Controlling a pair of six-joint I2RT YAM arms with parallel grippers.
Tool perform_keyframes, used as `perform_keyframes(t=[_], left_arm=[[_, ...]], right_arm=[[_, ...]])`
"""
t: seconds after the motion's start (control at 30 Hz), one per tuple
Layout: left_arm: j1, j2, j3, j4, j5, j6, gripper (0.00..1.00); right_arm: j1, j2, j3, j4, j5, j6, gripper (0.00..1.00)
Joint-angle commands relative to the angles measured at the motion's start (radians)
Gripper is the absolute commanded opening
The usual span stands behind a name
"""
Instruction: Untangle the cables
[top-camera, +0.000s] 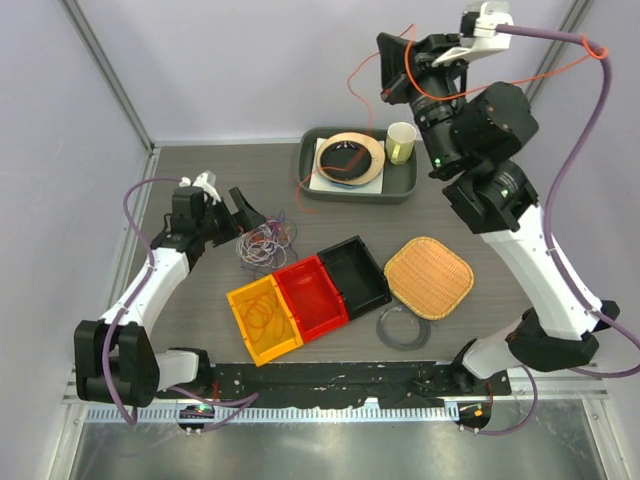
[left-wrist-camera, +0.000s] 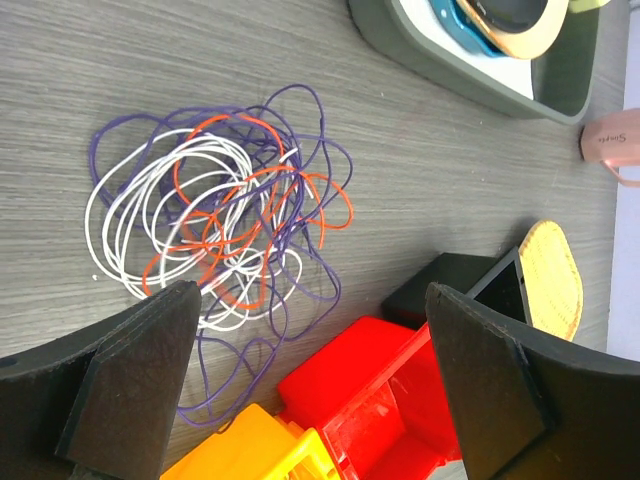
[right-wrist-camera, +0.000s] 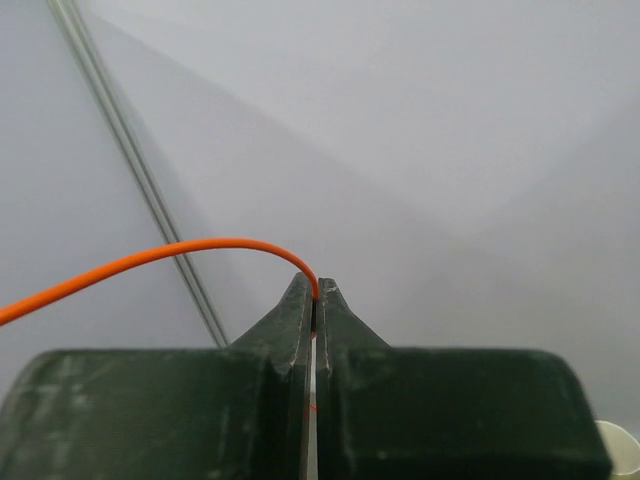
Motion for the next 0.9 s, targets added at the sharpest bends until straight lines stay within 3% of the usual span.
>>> perform_keyframes(t=[0.0,0.2,0.43,0.6,0.87], left_arm=[[0.002,-0.031,0.046,-0.035,-0.044,-0.012,1.0],[0.002,-0.003,0.049,-0.024,-0.05,-0.021,1.0],[0.002,-0.015,0.055,-0.047,-0.085,-0.072,1.0],[0.002,-0.041,0.069,-0.182,-0.191,-0.125,1.0],[0.002,-0.17,0.003,-0.265,-0.295,-0.235,1.0]], right_arm=[[0.002,-0.092,0.047,0.047,-0.015,-0.013,0.01],[0.002,-0.189,0.013,0.047,-0.067,0.01,0.01],[0.002,-0.181,-0.024,-0.056,-0.223,0.096,0.01],[0.002,-0.195,-0.164,-0.024,-0.315,0.13,0.01],[0.02,-0.256,-0.453,0.119,-0.554,0.24,0.01]])
